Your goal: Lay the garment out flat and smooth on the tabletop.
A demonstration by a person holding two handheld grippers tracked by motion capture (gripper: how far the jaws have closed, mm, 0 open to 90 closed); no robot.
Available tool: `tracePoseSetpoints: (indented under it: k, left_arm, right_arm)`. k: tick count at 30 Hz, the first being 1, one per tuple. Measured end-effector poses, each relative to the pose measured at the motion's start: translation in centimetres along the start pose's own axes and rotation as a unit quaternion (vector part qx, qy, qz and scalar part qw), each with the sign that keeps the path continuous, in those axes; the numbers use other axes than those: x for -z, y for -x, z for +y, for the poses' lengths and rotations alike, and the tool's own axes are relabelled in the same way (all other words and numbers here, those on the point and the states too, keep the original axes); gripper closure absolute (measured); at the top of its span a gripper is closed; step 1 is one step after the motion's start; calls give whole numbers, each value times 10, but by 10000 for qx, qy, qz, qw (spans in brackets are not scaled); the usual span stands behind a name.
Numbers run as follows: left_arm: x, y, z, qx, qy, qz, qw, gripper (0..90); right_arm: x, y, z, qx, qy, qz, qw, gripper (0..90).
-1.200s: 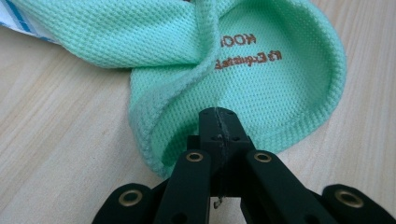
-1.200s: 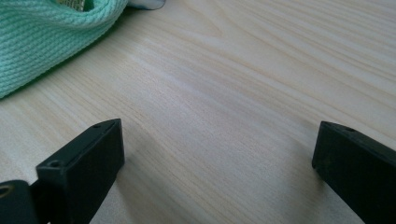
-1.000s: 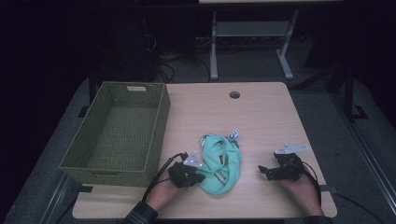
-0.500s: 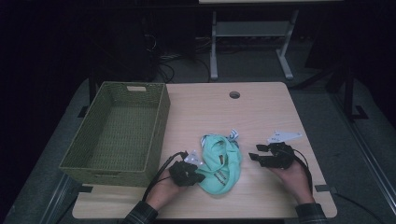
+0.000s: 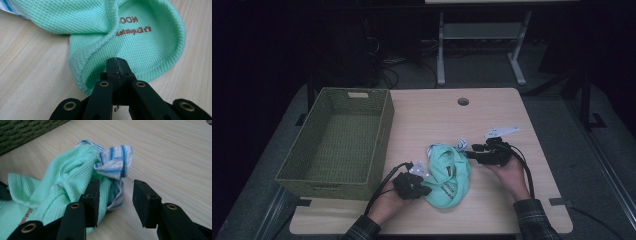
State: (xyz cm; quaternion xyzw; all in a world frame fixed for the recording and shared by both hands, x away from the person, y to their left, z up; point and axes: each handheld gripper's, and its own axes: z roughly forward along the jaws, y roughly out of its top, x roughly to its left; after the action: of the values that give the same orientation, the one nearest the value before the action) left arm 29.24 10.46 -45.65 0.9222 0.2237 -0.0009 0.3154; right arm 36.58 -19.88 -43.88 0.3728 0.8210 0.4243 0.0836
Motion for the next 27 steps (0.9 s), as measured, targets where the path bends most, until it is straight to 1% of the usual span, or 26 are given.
tracePoseSetpoints:
  k: [2,3,5,6,8,10,11,14,15,16,18,19,20,22,23,24,27]
  left_arm:
    - [0,0,0,26,6,-16,10000,896]
    - [0,0,0,76,36,-27,10000,896]
    - [0,0,0,73,33,-21,10000,896]
    - [0,0,0,70,32,-14,10000,896]
    - [0,0,0,24,6,-4,10000,896]
    - [0,0,0,13,-6,2,10000,896]
    - [0,0,0,16,-5,3,10000,896]
    - [0,0,0,14,-7,-1,10000,896]
    - [-1,1,0,83,50,0,10000,896]
    - [0,0,1,-9,-28,9,10000,896]
    - [0,1,1,-29,-24,36,10000,897]
    - [0,1,1,-28,-27,42,10000,896]
    - [0,1,1,-48,-29,47,10000,896]
    - [0,1,1,-50,-36,46,10000,897]
    - [0,1,1,-45,-35,45,10000,897]
    - [0,1,1,-45,-34,47,10000,897]
    - [0,2,1,-37,-29,55,10000,897]
  right_arm:
    - [-5,1,1,6,-32,-14,10000,575]
    - [-7,2,1,12,-15,16,10000,584]
    - [-10,3,2,-47,-63,56,10000,586]
    - [-13,4,2,-20,-85,56,9999,586]
    - [-17,4,3,-98,-141,91,9998,585]
    - [-21,5,3,-43,-140,130,9998,572]
    - [-23,3,4,-96,-198,155,9996,567]
    - [-31,2,5,-44,-304,132,9994,570]
    - [-33,3,4,-26,-344,135,9993,585]
    - [-35,2,4,-29,-335,131,9993,607]
    - [-37,2,3,7,-400,141,9991,645]
    - [-38,2,2,2,-430,160,9989,682]
    - [-39,3,2,58,-455,202,9987,710]
    - [-39,1,1,77,-500,227,9985,799]
    - [-40,1,1,139,-511,246,9983,822]
    - [-39,0,1,195,-530,201,9982,853]
    - [-35,-2,2,209,-503,148,9984,870]
